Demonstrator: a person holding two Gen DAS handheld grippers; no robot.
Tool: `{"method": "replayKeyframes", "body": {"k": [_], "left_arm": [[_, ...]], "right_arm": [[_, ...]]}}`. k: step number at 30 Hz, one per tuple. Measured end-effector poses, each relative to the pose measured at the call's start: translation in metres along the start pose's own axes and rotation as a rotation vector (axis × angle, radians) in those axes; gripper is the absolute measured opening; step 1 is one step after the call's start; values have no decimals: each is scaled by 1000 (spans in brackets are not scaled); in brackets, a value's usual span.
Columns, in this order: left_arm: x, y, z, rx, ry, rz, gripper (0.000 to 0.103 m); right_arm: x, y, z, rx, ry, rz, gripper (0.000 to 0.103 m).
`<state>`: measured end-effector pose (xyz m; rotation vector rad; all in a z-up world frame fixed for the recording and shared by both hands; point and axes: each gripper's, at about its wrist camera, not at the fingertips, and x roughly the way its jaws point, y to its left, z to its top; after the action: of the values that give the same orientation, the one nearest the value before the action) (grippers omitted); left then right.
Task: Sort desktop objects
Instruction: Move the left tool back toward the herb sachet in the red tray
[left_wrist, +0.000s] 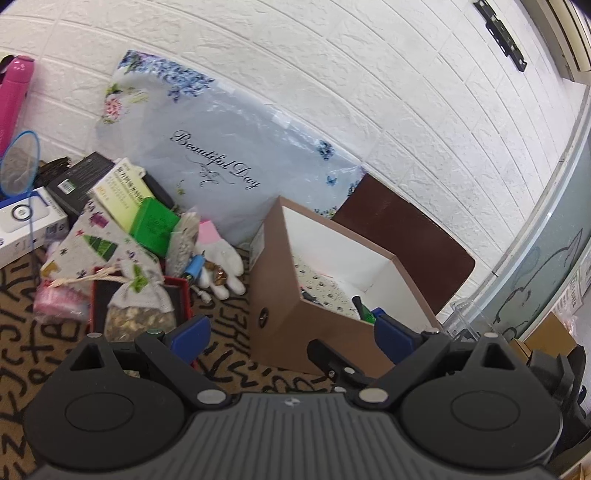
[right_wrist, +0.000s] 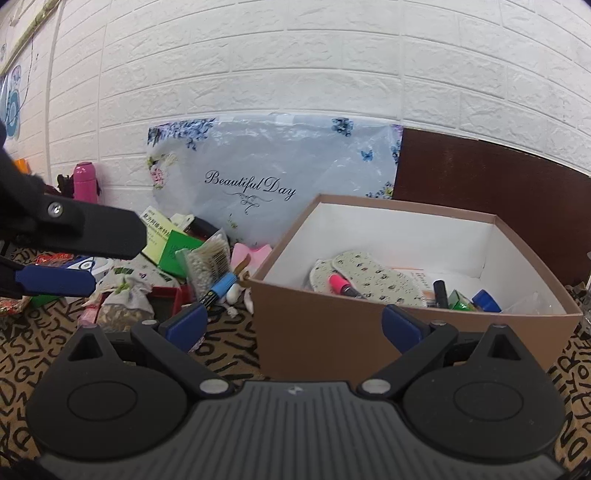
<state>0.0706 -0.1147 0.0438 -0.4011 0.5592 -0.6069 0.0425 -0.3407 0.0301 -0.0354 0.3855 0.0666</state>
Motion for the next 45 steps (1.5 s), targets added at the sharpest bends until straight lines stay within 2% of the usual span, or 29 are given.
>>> {"method": "replayKeyframes", "body": {"k": [9, 22, 29, 35, 41, 45], "left_arm": [[-29, 33, -17, -43, -2, 72, 98], [-79, 101, -34, -203, -40, 220, 98], [-100, 122, -50, -234, -33, 274, 98], [-114, 144, -64, -247, -23, 332, 98], [-111, 160, -65, -265, 14, 352, 98], [-102, 154, -59, -215, 31, 323, 98]], "right_arm": [[-5, 20, -4, -25, 29, 43, 98], [-14, 55, -10, -70, 63, 109, 98], [-20, 76, -12, -88, 78, 134, 99], [-27, 102, -28, -112, 113, 177, 99], [-20, 132, -55, -140, 215, 274, 98], [-16, 141, -57, -162, 221, 275, 98]]}}
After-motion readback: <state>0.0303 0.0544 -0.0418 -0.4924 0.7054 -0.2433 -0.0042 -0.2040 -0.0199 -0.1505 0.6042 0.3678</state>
